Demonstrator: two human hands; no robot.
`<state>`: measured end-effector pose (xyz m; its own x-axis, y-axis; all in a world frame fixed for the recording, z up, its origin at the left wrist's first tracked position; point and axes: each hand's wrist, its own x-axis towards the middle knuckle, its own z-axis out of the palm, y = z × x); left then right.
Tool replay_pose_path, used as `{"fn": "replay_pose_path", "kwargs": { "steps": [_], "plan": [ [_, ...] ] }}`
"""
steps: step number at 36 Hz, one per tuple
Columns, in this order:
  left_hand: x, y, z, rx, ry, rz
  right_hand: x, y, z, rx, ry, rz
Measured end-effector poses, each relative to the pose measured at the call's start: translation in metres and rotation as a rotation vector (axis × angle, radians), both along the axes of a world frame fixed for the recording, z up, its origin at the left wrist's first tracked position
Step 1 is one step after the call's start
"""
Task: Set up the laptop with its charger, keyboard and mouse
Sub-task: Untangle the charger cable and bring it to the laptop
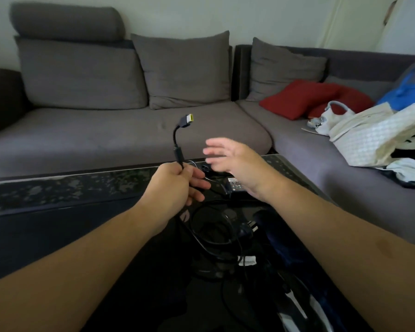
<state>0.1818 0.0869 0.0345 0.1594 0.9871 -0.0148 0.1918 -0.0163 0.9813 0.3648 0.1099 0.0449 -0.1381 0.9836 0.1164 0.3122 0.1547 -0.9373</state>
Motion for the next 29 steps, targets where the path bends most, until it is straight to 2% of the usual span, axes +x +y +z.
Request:
{"fn": "replay_pose_path", "kwargs": {
  "steps": [1,3,7,9,13,18,20,24,26,29],
  "plan": [
    [-0.003,-0.001,0.003,0.01,0.01,-0.014,-0.011,-0.002,0.011,0.036,0.072,0.056],
    [-0.009,-0.006,0.012,0.021,0.037,-0.043,-0.032,-0.009,0.037,0.124,0.069,0.136],
    [-0.03,-0.014,0.036,0.011,0.076,-0.113,-0.069,-0.022,0.081,0.318,-0.164,0.11],
    [-0.043,-0.014,0.046,0.026,0.094,-0.119,-0.083,-0.024,0.094,0.336,-0.21,0.098],
    [-0.071,-0.006,0.063,0.135,0.143,-0.099,-0.107,-0.024,0.119,0.157,0.002,0.223],
    [-0.119,0.036,0.11,0.279,0.146,0.049,-0.147,-0.013,0.153,0.035,0.369,0.43],
    [-0.142,0.048,0.135,0.379,0.269,0.101,-0.158,-0.007,0.166,-0.004,0.432,0.52],
    [-0.184,0.057,0.162,0.622,0.72,0.267,-0.179,0.001,0.175,0.043,0.211,0.584],
    [-0.204,0.06,0.156,0.64,0.771,0.306,-0.193,0.005,0.166,0.029,0.105,0.587],
    [-0.228,0.062,0.126,0.645,0.802,0.235,-0.218,0.013,0.138,0.099,-0.071,0.401]
  ]
}}
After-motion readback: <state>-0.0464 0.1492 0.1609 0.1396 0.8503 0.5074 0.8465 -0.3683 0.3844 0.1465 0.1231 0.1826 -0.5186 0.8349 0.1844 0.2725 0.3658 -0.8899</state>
